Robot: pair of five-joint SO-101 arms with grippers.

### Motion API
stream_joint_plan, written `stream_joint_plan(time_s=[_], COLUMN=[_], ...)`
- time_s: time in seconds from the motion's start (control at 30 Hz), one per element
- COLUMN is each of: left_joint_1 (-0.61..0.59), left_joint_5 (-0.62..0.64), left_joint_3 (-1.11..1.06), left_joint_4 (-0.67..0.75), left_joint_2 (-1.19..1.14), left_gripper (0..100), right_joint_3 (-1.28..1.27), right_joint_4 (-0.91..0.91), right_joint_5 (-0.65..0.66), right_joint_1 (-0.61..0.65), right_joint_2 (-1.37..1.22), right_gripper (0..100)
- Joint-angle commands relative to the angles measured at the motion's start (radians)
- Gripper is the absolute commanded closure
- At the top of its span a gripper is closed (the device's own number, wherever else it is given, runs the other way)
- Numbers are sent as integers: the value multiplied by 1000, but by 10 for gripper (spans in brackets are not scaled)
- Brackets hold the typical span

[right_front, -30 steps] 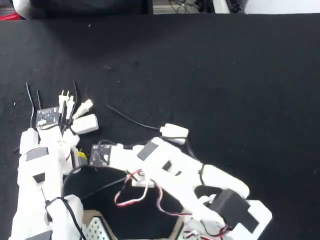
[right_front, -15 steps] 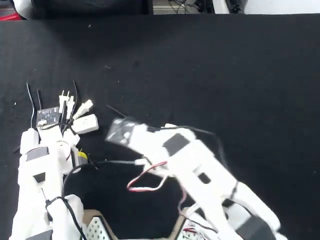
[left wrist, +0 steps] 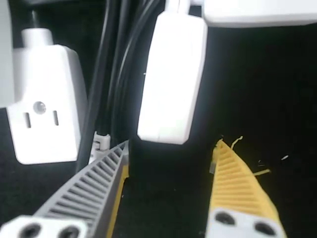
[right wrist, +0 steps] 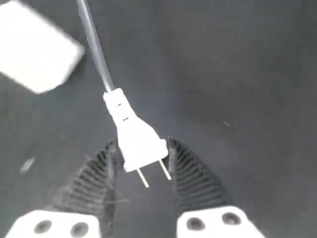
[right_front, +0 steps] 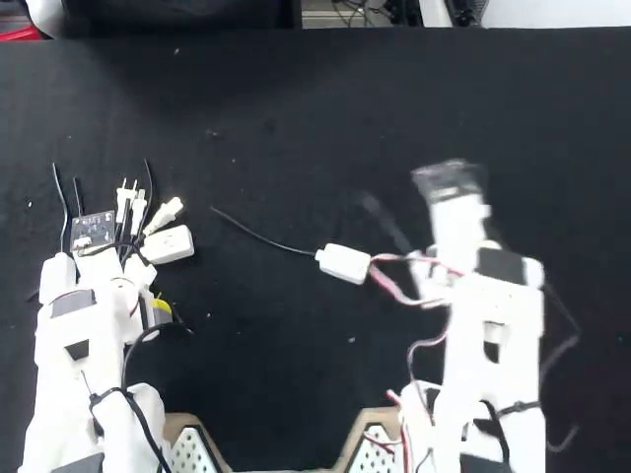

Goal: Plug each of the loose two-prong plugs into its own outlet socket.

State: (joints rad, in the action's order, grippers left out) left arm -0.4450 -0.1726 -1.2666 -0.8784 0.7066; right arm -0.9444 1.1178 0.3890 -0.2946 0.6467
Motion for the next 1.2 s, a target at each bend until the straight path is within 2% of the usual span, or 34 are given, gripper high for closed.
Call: stream_joint_plan(time_s=[0.0,0.07,0.2,0.27,0.37,0.47,0.6,0.7,0.8,0.93,1.03,1.17], left_joint_1=[-24,-25,-24,-24,-25,-25,-25,-25,-25,-24,-24,-25], left_joint_5=[17,17,17,17,17,15,15,14,14,14,12,12], left_joint_3=[4,4,4,4,4,4,4,4,4,4,4,4], left_joint_4=[2,2,2,2,2,2,2,2,2,2,2,2], left_joint_2=[12,12,12,12,12,12,12,12,12,12,12,12], left_gripper=[736,736,736,736,736,736,736,736,736,736,736,736], right_joint_3=[-44,-71,-71,-36,94,189,120,45,13,-24,-53,-159], right_joint_4=[-114,-129,-124,-101,2,32,-130,-285,-321,-189,-109,-89], right_joint_5=[-68,-48,-25,3,57,176,457,592,600,597,503,413], right_joint_1=[-44,-15,44,60,32,-38,-110,-152,-147,-35,61,199], right_joint_2=[-67,-114,-171,-170,-170,-182,-252,-338,-383,-346,-252,-68], right_gripper=[982,946,794,763,763,783,858,854,842,843,843,842])
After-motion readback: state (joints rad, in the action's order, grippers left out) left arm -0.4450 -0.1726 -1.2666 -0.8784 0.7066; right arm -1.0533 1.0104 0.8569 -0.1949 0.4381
